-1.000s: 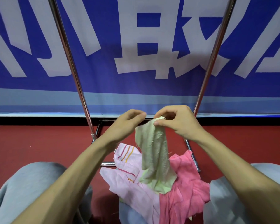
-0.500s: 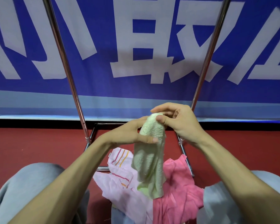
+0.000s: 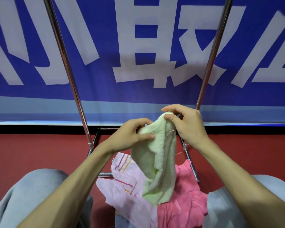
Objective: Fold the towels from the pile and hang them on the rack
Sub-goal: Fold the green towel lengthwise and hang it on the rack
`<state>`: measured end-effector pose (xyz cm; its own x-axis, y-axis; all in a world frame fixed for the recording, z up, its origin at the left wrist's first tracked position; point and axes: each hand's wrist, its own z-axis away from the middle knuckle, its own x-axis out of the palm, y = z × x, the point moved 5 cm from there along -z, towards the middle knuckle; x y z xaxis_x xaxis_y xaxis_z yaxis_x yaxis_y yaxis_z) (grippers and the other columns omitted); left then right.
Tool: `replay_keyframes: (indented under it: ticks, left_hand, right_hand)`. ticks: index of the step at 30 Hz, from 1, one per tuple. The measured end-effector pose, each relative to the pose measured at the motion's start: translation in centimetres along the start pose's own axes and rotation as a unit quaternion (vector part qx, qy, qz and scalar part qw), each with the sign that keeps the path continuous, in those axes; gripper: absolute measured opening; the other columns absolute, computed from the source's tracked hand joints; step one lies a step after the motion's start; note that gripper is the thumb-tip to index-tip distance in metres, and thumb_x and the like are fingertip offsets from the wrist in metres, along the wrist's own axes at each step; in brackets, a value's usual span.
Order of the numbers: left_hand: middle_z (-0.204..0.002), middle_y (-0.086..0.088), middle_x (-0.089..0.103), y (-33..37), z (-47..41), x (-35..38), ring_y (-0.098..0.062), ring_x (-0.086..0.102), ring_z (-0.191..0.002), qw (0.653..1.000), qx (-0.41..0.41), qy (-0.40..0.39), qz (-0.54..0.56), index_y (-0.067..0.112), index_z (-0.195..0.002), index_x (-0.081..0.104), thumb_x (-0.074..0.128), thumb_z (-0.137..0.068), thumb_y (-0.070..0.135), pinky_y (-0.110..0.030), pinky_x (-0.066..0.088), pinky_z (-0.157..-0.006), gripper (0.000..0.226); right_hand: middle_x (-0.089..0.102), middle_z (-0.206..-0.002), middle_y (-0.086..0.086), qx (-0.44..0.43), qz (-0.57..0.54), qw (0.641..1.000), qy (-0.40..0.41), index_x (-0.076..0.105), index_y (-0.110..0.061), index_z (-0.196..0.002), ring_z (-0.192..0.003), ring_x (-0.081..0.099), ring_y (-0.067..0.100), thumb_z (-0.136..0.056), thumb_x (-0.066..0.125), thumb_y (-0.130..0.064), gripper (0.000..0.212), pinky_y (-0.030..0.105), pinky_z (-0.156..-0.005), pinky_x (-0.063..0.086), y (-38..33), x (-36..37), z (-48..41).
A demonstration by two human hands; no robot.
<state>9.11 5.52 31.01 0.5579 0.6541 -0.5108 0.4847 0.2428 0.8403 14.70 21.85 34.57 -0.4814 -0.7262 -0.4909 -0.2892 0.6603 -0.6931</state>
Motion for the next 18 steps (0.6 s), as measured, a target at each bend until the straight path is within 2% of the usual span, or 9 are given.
replay_keyframes:
  ticks: [2,4,6,9,11,15,18]
  left_hand:
    - [-0.082,-0.001,0.052,0.0,-0.1,-0.5,-0.01,0.05,-0.078,0.998,0.007,0.043,-0.054,0.026,-0.084,0.064,0.077,-0.077,0.024,-0.034,0.044,-0.077,0.015]
    - [-0.087,0.003,0.045,0.0,0.0,-1.0,-0.01,0.047,-0.084,0.99,0.008,0.08,-0.115,0.027,-0.078,0.059,0.078,-0.075,0.028,-0.025,0.039,-0.08,0.02]
    - [-0.093,0.005,0.05,-0.1,0.2,-1.4,-0.01,0.051,-0.09,0.981,0.006,0.08,-0.176,0.024,-0.079,0.056,0.076,-0.077,0.032,-0.024,0.04,-0.082,0.021]
    - [-0.079,0.01,0.059,-0.9,0.5,-1.9,-0.016,0.056,-0.079,0.966,-0.034,0.052,-0.251,0.025,-0.081,0.052,0.069,-0.082,0.037,-0.037,0.048,-0.072,0.021]
    - [-0.072,0.008,0.058,-1.6,0.7,-2.3,-0.02,0.052,-0.074,0.952,-0.069,0.055,-0.293,0.027,-0.082,0.046,0.064,-0.085,0.04,-0.036,0.043,-0.064,0.022]
    - [-0.068,0.007,0.052,-2.1,1.0,-3.3,-0.02,0.048,-0.073,0.957,-0.095,0.11,-0.249,0.023,-0.087,0.047,0.061,-0.088,0.038,-0.034,0.038,-0.061,0.021]
    - [-0.064,0.009,0.053,-1.7,1.2,-4.5,-0.012,0.05,-0.065,0.954,-0.113,0.167,-0.223,0.021,-0.078,0.054,0.071,-0.08,0.04,-0.028,0.036,-0.055,0.026]
  right_hand:
    - [0.071,-0.089,-0.009,-0.028,0.051,0.998,-0.017,0.074,-0.019,-0.096,-0.077,0.059,-0.007,-0.085,0.066,-0.014,0.014,0.009,-0.076,0.041,0.1,0.5,0.0]
    - [0.071,-0.092,-0.007,-0.054,0.095,0.994,-0.023,0.072,-0.02,-0.095,-0.088,0.064,0.006,-0.087,0.063,-0.018,0.012,0.027,-0.084,0.048,0.2,0.8,-0.1]
    - [0.07,-0.09,-0.008,-0.061,0.123,0.99,-0.021,0.069,-0.021,-0.092,-0.09,0.064,0.015,-0.088,0.06,-0.022,0.01,0.04,-0.081,0.05,0.3,0.8,-0.2]
    - [0.067,-0.087,-0.008,-0.053,0.151,0.987,-0.006,0.064,-0.022,-0.091,-0.086,0.061,0.018,-0.09,0.058,-0.023,0.006,0.042,-0.077,0.049,0.5,0.7,-0.5]
    - [0.065,-0.088,-0.008,-0.043,0.165,0.985,0.003,0.06,-0.021,-0.092,-0.086,0.059,0.019,-0.092,0.055,-0.025,0.007,0.041,-0.076,0.048,0.6,0.5,-0.7]
    - [0.061,-0.099,-0.005,-0.005,0.207,0.978,-0.032,0.052,-0.018,-0.098,-0.093,0.056,0.023,-0.098,0.044,-0.03,0.015,0.038,-0.075,0.041,1.1,1.1,-1.0]
    - [0.059,-0.097,-0.005,0.011,0.216,0.976,-0.033,0.05,-0.017,-0.098,-0.092,0.055,0.024,-0.098,0.044,-0.032,0.016,0.037,-0.074,0.04,1.8,1.1,-1.1]
